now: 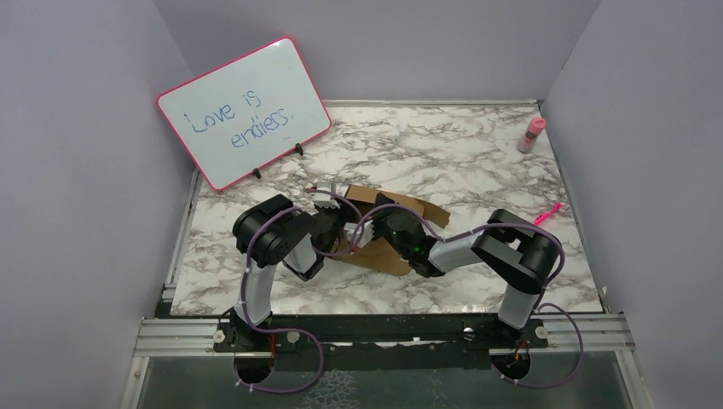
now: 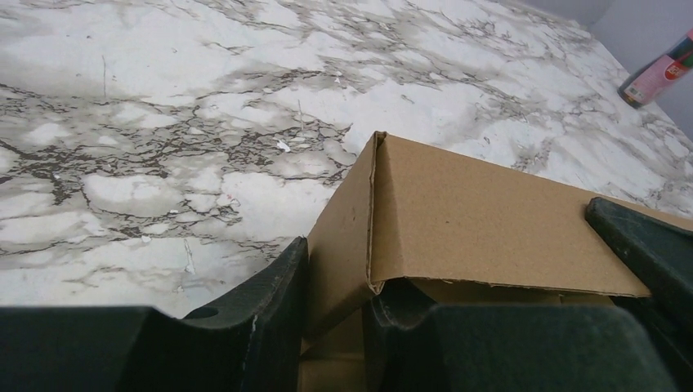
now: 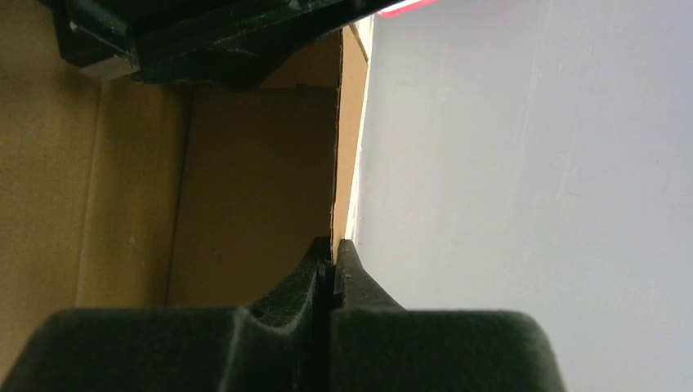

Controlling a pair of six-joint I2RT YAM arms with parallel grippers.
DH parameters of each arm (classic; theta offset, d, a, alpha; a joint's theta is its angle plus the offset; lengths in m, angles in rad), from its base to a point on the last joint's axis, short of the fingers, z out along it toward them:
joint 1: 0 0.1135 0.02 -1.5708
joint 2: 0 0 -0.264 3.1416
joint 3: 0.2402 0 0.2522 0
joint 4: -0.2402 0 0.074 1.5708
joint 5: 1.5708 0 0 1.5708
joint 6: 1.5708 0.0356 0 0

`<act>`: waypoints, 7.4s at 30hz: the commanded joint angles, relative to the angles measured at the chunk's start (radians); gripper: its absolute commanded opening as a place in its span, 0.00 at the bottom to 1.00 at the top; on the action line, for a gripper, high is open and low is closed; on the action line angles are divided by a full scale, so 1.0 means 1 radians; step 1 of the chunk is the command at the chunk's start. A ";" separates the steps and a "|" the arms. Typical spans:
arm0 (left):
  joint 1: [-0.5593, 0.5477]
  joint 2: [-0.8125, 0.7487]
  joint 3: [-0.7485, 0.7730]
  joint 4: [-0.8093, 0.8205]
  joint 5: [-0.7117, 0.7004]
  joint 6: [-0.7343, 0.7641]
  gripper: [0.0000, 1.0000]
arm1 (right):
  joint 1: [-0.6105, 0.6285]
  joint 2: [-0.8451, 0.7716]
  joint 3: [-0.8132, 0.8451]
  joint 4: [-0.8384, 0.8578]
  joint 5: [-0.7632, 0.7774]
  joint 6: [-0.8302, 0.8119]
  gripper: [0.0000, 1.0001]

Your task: Fold the paper box

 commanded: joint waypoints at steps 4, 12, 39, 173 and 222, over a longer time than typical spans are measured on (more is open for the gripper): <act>0.009 0.019 -0.041 0.210 -0.229 -0.104 0.22 | 0.038 -0.015 -0.005 -0.119 -0.058 0.068 0.01; -0.018 -0.024 -0.020 0.115 -0.351 -0.115 0.08 | 0.056 -0.001 -0.004 -0.128 -0.066 0.097 0.01; -0.055 -0.119 0.013 -0.255 -0.529 -0.276 0.00 | 0.063 -0.003 0.048 -0.189 -0.088 0.217 0.02; 0.282 -0.714 0.067 -1.171 0.538 -0.324 0.37 | -0.053 -0.434 0.139 -0.867 -0.080 2.063 0.53; 0.273 -0.806 0.138 -1.359 0.404 -0.256 0.71 | -0.326 -0.177 -0.204 -0.046 -0.273 1.970 0.53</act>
